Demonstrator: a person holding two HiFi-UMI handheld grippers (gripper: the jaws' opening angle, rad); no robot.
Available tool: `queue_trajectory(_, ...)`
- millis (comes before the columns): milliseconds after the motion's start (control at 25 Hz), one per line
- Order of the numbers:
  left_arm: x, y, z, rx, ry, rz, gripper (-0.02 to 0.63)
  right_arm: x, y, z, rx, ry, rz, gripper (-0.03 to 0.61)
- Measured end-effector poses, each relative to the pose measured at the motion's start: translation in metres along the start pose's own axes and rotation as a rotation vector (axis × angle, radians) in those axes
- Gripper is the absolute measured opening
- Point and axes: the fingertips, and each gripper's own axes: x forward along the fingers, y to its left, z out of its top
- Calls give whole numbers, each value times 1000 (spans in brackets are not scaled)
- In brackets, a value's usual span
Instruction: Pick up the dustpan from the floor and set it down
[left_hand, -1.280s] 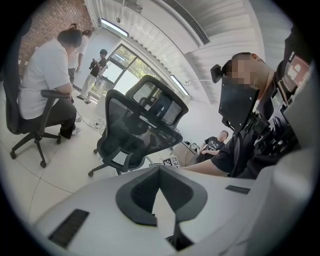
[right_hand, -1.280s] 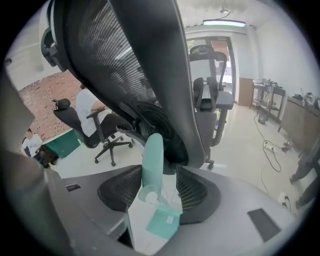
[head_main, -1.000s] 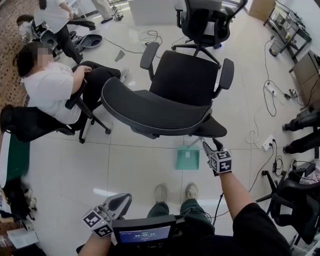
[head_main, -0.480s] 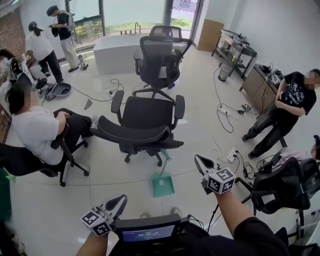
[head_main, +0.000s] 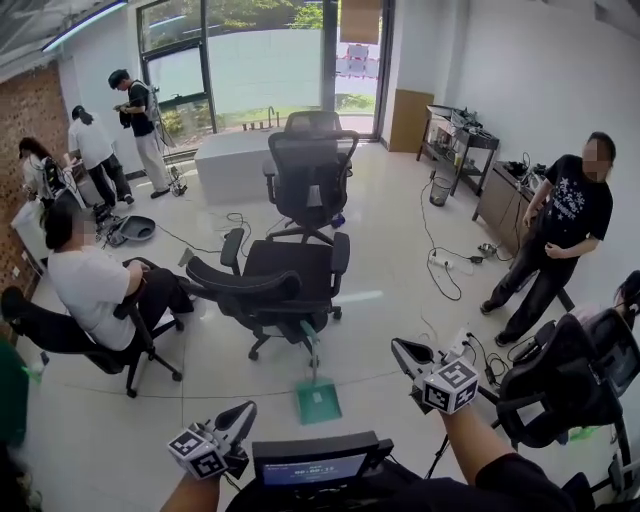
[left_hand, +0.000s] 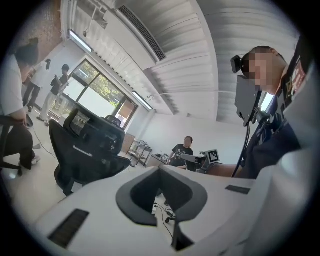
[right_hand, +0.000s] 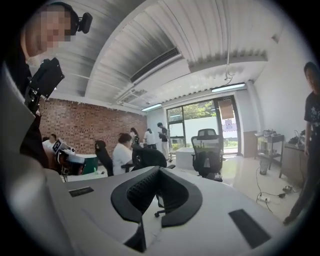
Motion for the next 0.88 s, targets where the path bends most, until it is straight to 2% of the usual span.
queue_trajectory(160,35,-134,-56,-35,-60,28,8,-129,-6,-15,-71,11,120,3)
queue_trajectory(280,43,-226,-89,-57,-55,47,8,-214,-3,-14,-69,21,182,3)
queue_trajectory(360,41,-266,-105,-51,-55,64,8,-253,1,-21,-55,23,213,3)
queue_trajectory(520,16,-299,-128,-21,-84,112,8,-291,20,-39,-43,14,258,3)
queue_trajectory(720,-93,-354,-134,-7,-144,148,8,-353,127,-37,-46,19,323,3)
queue_trajectory(880,-203,-382,-159,-9,-154,142,8,-386,235,-52,-27,28,335,3)
